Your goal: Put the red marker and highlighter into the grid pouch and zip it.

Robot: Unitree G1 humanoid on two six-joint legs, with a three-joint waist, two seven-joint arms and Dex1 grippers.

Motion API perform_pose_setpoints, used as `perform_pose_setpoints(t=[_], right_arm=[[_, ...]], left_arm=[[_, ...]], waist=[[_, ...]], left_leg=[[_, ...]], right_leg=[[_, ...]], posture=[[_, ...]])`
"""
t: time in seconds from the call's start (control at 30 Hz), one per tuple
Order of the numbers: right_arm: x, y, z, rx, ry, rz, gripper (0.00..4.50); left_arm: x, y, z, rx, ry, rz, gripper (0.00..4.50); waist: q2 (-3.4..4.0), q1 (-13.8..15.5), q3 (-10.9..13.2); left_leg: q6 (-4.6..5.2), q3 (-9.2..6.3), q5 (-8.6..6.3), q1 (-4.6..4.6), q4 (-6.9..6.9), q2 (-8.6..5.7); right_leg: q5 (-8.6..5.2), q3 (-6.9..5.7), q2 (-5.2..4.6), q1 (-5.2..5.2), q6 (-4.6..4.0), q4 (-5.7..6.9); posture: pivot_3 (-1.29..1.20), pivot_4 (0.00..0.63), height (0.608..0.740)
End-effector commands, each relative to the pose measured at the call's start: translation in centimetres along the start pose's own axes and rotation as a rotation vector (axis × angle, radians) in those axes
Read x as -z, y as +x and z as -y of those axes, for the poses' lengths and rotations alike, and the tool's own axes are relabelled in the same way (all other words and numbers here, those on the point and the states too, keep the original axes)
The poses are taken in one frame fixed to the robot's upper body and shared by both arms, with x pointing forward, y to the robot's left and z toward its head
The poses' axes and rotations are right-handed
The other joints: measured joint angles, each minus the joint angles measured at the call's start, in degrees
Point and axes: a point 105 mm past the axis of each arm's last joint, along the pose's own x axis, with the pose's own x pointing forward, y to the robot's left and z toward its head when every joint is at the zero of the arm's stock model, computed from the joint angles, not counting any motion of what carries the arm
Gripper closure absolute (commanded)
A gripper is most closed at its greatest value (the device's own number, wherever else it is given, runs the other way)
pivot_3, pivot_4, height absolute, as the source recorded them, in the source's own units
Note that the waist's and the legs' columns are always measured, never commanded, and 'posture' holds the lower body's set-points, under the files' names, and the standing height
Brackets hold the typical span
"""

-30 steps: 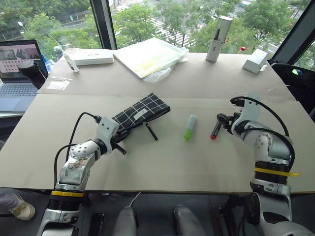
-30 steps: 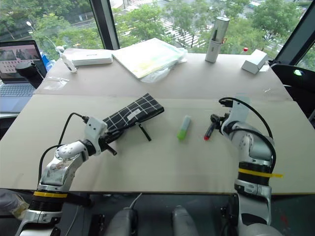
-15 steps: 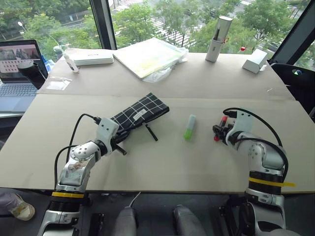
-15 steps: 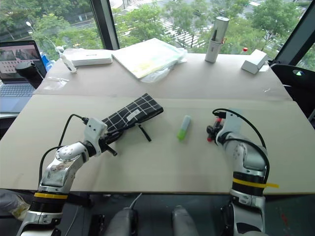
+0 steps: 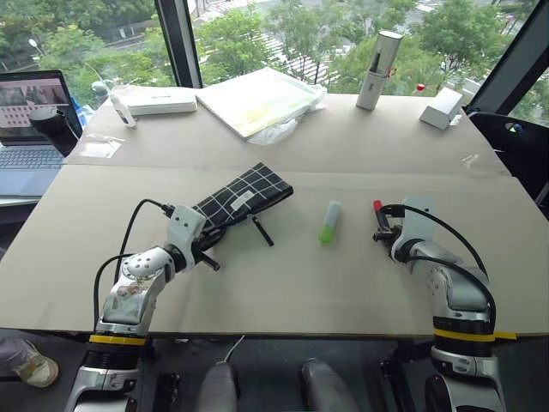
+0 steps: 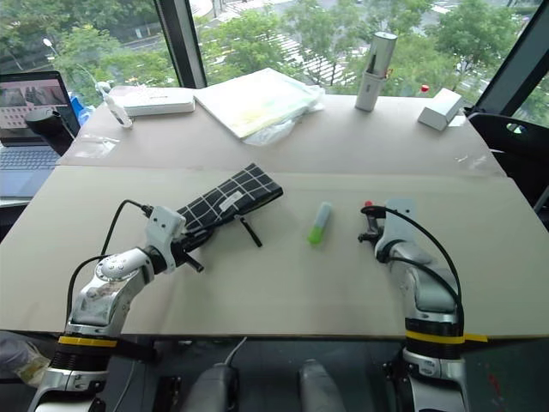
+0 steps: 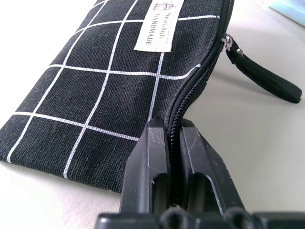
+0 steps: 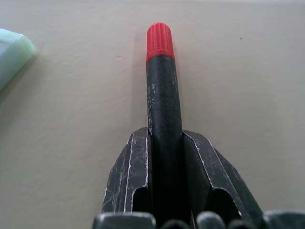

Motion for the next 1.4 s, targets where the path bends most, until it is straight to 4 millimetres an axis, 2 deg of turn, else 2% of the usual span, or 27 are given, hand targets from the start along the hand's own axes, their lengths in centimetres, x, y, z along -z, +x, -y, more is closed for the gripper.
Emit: perform_pose_setpoints(t=[0.03,0.1,0.2,0.27,0.47,0.6,0.7,0.83,0.97,1.2,1.4], right_arm=[[-2.5,0.2,0.8,0.016,-0.031,0.112,3.94],[-4.9,-0.1,-0.6,-0.084,-0.079,0.212,3.94],[-8.7,-1.6,-2.9,-0.252,-0.247,0.401,3.94],[-10.0,-3.0,-4.6,-0.371,-0.436,0.505,3.94],[-9.1,-5.0,-7.9,-0.6,-0.891,0.653,3.94],[-8.1,-5.1,-9.1,-0.667,-1.149,0.706,3.94],[-8.2,-4.5,-9.6,-0.659,-1.324,0.736,3.94],[-9.0,-3.8,-10.1,-0.633,-1.404,0.779,3.94],[-9.6,-4.0,-10.3,-0.636,-1.418,0.816,3.94],[-10.4,-5.3,-8.9,-0.642,-1.423,0.873,3.94],[-11.2,-4.9,-8.6,-0.604,-1.462,0.878,3.94]], left_arm=[[-2.1,-0.3,-0.1,0.03,0.027,0.05,4.5],[-2.5,-0.4,-0.1,0.047,0.026,0.055,4.5],[-3.1,-0.7,-0.5,0.062,0.036,0.054,4.5],[-3.6,-1.0,-0.9,0.069,0.041,0.055,4.5],[-5.3,-1.5,-1.2,0.11,0.022,0.078,4.5],[-5.7,-1.8,-0.5,0.175,0.002,0.068,4.5],[-5.6,-1.9,0.0,0.21,0.013,0.045,4.5],[-5.3,-1.9,0.4,0.23,0.021,0.029,4.5],[-5.2,-1.8,0.5,0.236,0.03,0.022,4.5],[-4.9,-1.6,0.4,0.233,0.031,0.016,4.5],[-4.9,-1.4,0.5,0.237,0.032,0.013,4.5]], waist=[[0.0,0.0,0.0],[0.04,-0.01,0.03],[0.18,-0.12,0.14],[0.19,-0.09,0.15],[0.18,0.09,0.15],[0.17,0.16,0.16],[0.17,0.09,0.16],[0.17,-0.03,0.16],[0.17,0.2,0.16],[0.17,0.32,0.17],[0.18,0.09,0.17]], left_leg=[[0.0,0.0,0.0,0.0,0.0,-0.01],[0.0,0.0,0.0,-0.02,0.0,-0.01],[0.0,0.01,0.0,-0.05,0.0,-0.02],[0.0,0.0,0.0,-0.05,-0.01,-0.01],[0.01,-0.01,-0.01,-0.04,-0.05,-0.01],[0.0,0.0,0.0,-0.05,-0.03,-0.02],[0.0,0.0,0.0,-0.04,-0.02,-0.01],[-0.01,0.0,0.01,-0.03,-0.03,-0.01],[-0.01,0.0,0.0,-0.04,-0.03,-0.01],[-0.01,0.0,0.01,-0.04,-0.01,-0.02],[-0.01,0.0,0.01,-0.03,-0.01,-0.01]], right_leg=[[0.0,0.01,0.0,0.0,0.0,0.0],[0.0,0.01,0.0,-0.03,0.0,0.0],[0.0,0.02,0.0,-0.08,0.0,0.0],[0.0,0.02,0.01,-0.1,0.01,0.0],[-0.01,-0.01,0.0,-0.03,0.02,-0.09],[-0.01,-0.01,-0.01,-0.03,0.02,-0.07],[-0.01,-0.01,0.0,-0.06,0.01,-0.04],[-0.01,0.01,0.01,-0.09,0.0,-0.03],[-0.02,0.0,0.0,-0.06,-0.02,-0.05],[-0.02,0.0,-0.02,-0.05,-0.02,-0.01],[-0.02,0.0,-0.01,-0.05,-0.02,0.01]], posture=[[0.0,0.15,0.74],[0.0,0.15,0.74],[0.0,0.15,0.74],[0.0,0.15,0.74],[0.0,0.15,0.74],[0.0,0.15,0.74],[0.0,0.15,0.74],[0.0,0.15,0.74],[0.0,0.15,0.74],[0.0,0.15,0.74],[0.0,0.15,0.74]])
